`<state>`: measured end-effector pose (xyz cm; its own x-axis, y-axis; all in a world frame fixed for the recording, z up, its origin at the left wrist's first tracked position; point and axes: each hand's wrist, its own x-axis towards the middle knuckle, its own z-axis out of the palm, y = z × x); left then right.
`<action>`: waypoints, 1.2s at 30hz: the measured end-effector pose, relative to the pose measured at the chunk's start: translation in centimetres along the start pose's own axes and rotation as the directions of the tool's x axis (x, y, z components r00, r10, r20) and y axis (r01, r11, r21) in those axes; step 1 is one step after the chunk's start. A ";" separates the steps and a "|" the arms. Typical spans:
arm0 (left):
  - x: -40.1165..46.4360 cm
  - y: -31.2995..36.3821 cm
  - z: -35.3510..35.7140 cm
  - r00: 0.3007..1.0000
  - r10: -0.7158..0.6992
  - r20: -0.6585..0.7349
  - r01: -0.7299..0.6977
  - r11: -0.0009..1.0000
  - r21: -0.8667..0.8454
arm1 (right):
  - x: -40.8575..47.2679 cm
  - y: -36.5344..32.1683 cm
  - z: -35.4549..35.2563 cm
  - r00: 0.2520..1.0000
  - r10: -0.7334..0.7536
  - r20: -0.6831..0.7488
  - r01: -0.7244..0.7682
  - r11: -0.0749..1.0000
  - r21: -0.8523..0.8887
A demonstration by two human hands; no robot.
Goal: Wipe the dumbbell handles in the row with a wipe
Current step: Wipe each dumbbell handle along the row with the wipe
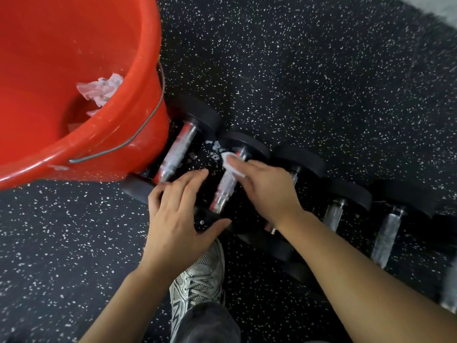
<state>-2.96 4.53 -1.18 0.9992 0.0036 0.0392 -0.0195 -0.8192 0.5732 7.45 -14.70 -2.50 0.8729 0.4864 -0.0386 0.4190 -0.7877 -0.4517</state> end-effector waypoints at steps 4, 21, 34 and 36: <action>0.0 0.3 0.2 1.000 0.007 0.010 -0.007 1.000 -0.005 | -0.3 0.1 0.6 0.996 0.008 0.092 -0.009 1.000 0.011; -0.3 4.6 3.5 0.980 0.168 0.104 -0.166 0.986 -0.026 | -6.0 6.8 -6.2 0.950 0.313 0.024 -0.306 0.909 0.283; -0.5 5.4 4.2 0.982 0.141 0.128 -0.148 0.988 0.050 | -8.7 6.7 -4.3 0.966 0.176 0.191 -0.177 0.984 -0.009; -0.4 5.4 4.2 0.983 0.136 0.126 -0.143 0.988 0.052 | -9.2 6.6 -4.4 0.965 0.129 0.228 -0.145 0.988 0.053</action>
<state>-3.36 -2.32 -1.50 0.9835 -0.1802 0.0131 -0.1608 -0.8399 0.5184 3.30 -26.05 -1.21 0.8394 0.4541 -0.2987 0.2744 -0.8284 -0.4884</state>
